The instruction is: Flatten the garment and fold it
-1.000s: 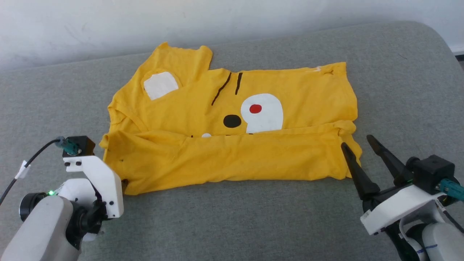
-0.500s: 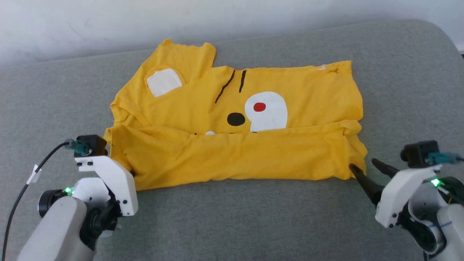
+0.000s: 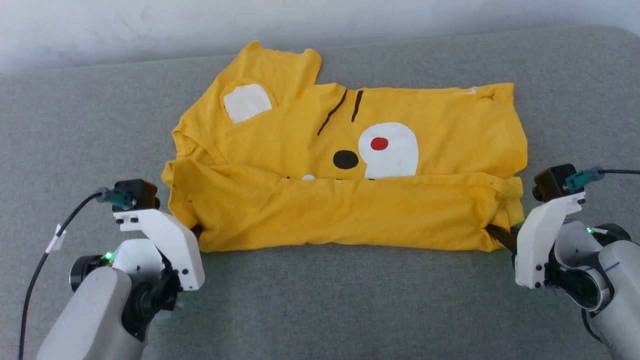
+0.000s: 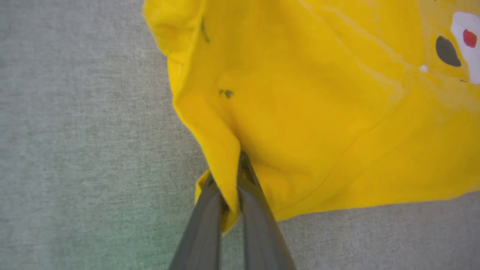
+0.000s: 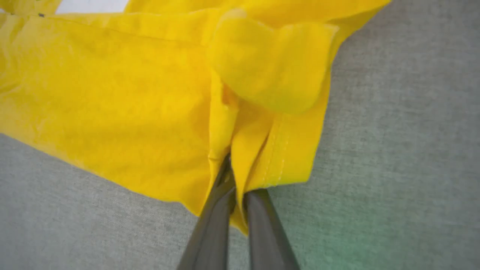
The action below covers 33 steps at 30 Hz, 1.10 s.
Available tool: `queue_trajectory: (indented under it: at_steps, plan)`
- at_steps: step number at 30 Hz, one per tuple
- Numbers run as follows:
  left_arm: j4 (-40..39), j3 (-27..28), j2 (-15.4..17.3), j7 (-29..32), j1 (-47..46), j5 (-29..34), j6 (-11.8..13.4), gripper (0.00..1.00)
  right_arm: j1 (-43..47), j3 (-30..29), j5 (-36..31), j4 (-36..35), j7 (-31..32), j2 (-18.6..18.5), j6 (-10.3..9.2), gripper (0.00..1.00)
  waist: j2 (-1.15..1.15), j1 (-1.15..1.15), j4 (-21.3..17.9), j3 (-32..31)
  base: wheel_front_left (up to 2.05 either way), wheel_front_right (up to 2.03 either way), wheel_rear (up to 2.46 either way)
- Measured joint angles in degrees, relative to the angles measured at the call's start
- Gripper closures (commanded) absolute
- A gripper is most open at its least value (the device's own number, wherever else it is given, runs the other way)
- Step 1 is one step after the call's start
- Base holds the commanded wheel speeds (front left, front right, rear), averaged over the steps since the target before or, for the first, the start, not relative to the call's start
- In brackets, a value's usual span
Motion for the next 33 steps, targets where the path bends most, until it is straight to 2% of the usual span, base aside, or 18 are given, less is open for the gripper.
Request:
queue_trajectory:
  at_steps: [8, 14, 19, 24, 25, 26, 27, 28, 31, 33]
  plan:
    - [-5.1, 1.4, 0.0, -2.7, 5.0, -1.5, 0.2, 1.00, 1.9, 2.2, -0.9, -6.1, -4.1, -2.8, 0.01, 1.00, 0.00, 0.00, -0.1, -3.7, 0.00, 0.00, 0.00]
    - [-13.7, 4.3, 1.6, -5.2, 14.2, -1.5, 3.7, 1.00, 7.0, 0.3, -2.7, -13.2, -4.9, -5.0, 0.02, 1.00, 0.00, -0.01, -0.1, -7.5, 0.00, 0.00, 0.00]
    - [-20.0, 7.3, 3.4, -6.0, 24.3, -1.7, 7.7, 1.00, 14.3, -2.9, -3.9, -17.7, -4.9, -4.7, 0.03, 1.00, 0.00, -0.02, 0.1, -10.2, 0.00, 0.00, 0.00]
    - [-20.9, 8.1, 3.3, -6.1, 30.5, -3.9, 8.4, 1.00, 21.8, -6.3, -4.7, -18.3, -3.4, -2.4, 0.03, 1.00, 0.00, -0.02, 0.9, -11.0, 0.00, 0.00, 0.00]
    - [-20.3, 8.2, 2.7, -6.8, 30.5, -4.3, 8.4, 1.00, 22.7, -6.7, -5.2, -18.2, -3.4, -1.7, 0.03, 0.81, 0.00, -0.02, 1.1, -11.0, 0.00, 0.00, 0.00]
    - [-19.5, 8.3, 2.0, -7.6, 30.3, -4.7, 8.1, 0.59, 23.6, -7.2, -5.8, -18.1, -3.7, -0.8, 0.03, 0.51, 0.00, -0.02, 1.2, -10.9, 0.00, 0.00, 0.00]
    - [-18.4, 8.6, 1.1, -8.5, 30.1, -5.4, 7.9, 0.15, 24.3, -7.5, -6.5, -17.9, -4.1, -0.1, 0.02, 0.00, 0.00, -0.02, 1.3, -10.8, 0.00, 0.00, 0.00]
    - [-17.1, 8.7, 0.5, -9.2, 29.9, -5.6, 7.6, 0.00, 24.9, -7.7, -7.3, -17.8, -4.6, 0.7, 0.02, 0.00, 0.00, -0.01, 1.3, -10.7, 0.00, 0.00, 0.00]
    - [-14.7, 9.4, -0.3, -11.6, 29.8, -5.6, 7.2, 0.00, 25.9, -9.0, -8.8, -18.7, -8.7, 3.4, 0.02, 0.00, 0.00, -0.01, 0.7, -10.7, 0.00, 0.00, 0.00]
    - [-14.6, 10.7, -0.2, -13.9, 28.7, -5.3, 7.2, 0.00, 26.0, -11.4, -10.9, -20.4, -13.5, 5.1, 0.03, 0.00, 0.00, -0.01, 0.2, -10.8, 0.00, 0.00, 0.00]
